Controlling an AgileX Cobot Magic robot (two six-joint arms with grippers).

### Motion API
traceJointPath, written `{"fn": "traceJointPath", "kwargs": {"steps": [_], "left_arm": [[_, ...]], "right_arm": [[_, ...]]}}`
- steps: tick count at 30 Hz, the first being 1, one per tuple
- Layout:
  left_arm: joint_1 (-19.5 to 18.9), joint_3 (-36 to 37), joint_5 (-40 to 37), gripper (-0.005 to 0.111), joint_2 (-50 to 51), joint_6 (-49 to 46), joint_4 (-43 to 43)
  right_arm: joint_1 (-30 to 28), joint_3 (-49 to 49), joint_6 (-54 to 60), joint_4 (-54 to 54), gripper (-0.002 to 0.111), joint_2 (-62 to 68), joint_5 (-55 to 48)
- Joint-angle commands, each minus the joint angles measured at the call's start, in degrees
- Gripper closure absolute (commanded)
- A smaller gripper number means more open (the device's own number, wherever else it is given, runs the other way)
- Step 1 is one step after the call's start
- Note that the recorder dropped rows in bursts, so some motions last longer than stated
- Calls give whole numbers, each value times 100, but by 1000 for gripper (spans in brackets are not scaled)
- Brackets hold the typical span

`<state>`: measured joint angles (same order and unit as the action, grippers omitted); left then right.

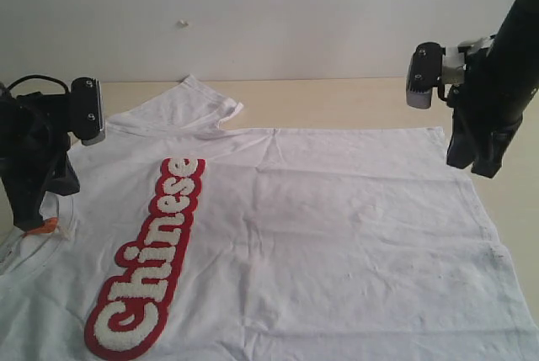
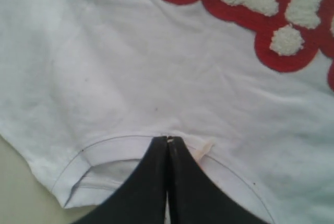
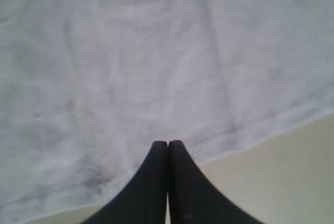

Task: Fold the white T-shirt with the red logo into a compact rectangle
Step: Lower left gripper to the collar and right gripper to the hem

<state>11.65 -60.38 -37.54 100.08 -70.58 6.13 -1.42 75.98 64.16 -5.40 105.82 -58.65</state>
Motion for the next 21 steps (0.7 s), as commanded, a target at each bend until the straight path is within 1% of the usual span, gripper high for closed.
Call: {"fn": "traceJointPath", "kwargs": {"steps": [1,3,8,10,13,16,18,19,21], "left_arm": [[40,-22,-104,107,24,-55,73],[40,-22,-132,107,46,-55,73],[40,-22,-430,107,58,-55,270],[40,-22,-575,107,58,-55,475],[40,-22,-568,107,58,-55,760],[40,-22,-558,105,58,-55,954],[40,-22,-607,96,58,-55,954],[40,-22,-649,88,58,-55,954],[40,-12,-703,69,58,-55,954]], "right_arm": [[12,43,155,-362,108,157,-685],[12,43,469,-252,108,215,-1131],[12,-222,626,94,108,237,-1131],[12,-421,626,274,108,237,-883],[12,-643,588,252,108,237,-431],[12,-667,144,117,107,237,-196],[12,-667,-13,131,101,237,-189],[12,-667,-41,141,96,237,-189],[12,-667,-106,141,85,237,-200]]}}
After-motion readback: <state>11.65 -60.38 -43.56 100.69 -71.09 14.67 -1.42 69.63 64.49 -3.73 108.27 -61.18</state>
